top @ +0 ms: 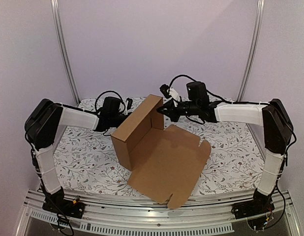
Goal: Fold the paper box
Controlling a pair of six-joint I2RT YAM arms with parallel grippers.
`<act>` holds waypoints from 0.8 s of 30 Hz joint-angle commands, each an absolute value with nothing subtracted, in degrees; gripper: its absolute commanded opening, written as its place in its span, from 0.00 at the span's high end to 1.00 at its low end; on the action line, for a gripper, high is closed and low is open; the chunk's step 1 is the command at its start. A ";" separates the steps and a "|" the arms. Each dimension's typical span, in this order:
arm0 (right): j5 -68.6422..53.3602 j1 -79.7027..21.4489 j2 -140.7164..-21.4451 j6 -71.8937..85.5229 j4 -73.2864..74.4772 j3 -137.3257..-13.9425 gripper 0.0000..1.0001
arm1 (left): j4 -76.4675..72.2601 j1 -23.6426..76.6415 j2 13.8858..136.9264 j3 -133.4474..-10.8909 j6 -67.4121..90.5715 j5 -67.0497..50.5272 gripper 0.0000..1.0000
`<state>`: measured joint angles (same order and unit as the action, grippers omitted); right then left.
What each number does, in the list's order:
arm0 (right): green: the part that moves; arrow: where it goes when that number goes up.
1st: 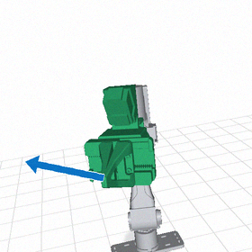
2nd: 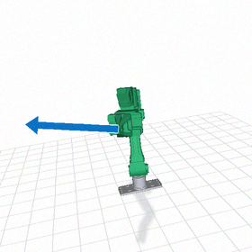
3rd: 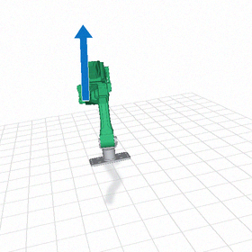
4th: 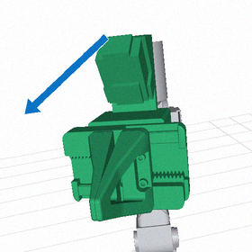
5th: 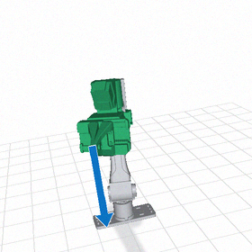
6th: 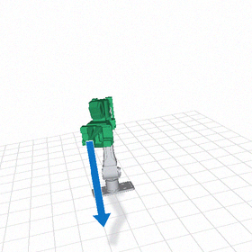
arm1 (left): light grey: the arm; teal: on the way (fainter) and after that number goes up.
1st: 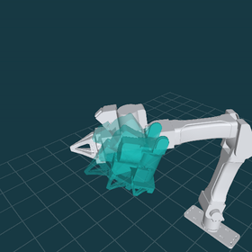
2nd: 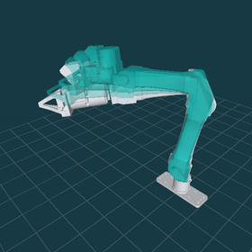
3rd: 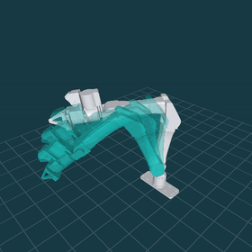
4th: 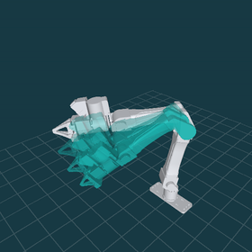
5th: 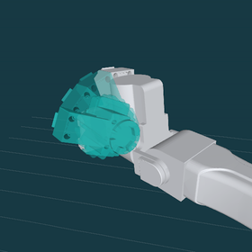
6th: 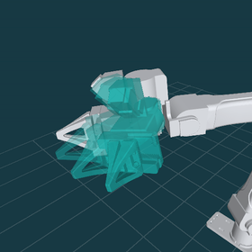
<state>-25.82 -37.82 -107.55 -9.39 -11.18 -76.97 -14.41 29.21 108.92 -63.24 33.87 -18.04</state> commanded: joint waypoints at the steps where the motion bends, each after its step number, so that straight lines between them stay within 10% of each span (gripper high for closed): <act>1: -31.24 -39.20 -114.64 -4.55 4.15 -84.78 1.00 | -13.32 30.41 113.62 -70.74 30.53 -21.14 0.48; 24: -32.78 -38.33 -130.07 -0.26 9.49 -96.00 0.92 | -5.91 30.94 111.97 -66.03 32.18 -15.54 0.52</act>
<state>-29.39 -37.98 -125.82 -1.58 7.01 -95.88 -5.30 29.65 113.69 -67.94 32.47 -15.57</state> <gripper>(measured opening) 0.060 0.482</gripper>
